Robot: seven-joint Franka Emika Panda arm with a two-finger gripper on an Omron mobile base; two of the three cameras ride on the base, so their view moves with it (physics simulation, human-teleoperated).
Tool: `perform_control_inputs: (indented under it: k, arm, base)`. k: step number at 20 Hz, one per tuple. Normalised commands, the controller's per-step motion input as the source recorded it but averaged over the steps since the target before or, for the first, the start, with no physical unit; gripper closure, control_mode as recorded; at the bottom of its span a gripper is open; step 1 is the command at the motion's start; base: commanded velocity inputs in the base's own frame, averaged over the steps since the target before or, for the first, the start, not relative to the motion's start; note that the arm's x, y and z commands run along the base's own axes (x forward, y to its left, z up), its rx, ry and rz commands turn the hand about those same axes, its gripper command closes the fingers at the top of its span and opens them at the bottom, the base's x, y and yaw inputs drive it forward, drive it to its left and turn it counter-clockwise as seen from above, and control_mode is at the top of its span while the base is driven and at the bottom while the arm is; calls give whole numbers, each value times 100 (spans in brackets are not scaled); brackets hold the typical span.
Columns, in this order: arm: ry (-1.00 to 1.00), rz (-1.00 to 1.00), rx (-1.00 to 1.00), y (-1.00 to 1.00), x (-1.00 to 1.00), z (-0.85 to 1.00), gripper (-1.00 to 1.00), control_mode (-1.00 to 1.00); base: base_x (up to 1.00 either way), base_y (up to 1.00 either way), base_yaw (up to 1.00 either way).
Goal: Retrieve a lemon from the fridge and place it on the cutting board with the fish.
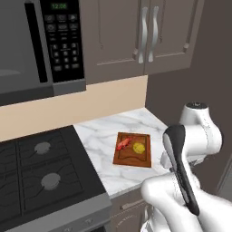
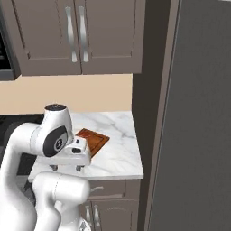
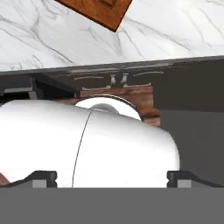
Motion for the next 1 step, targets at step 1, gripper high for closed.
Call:
perform_control_inputs:
  k: [1]
  arm:
    - [-8, -5, 0, 0, -23, 17, -100, -100]
  base:
    - [0, 0, 0]
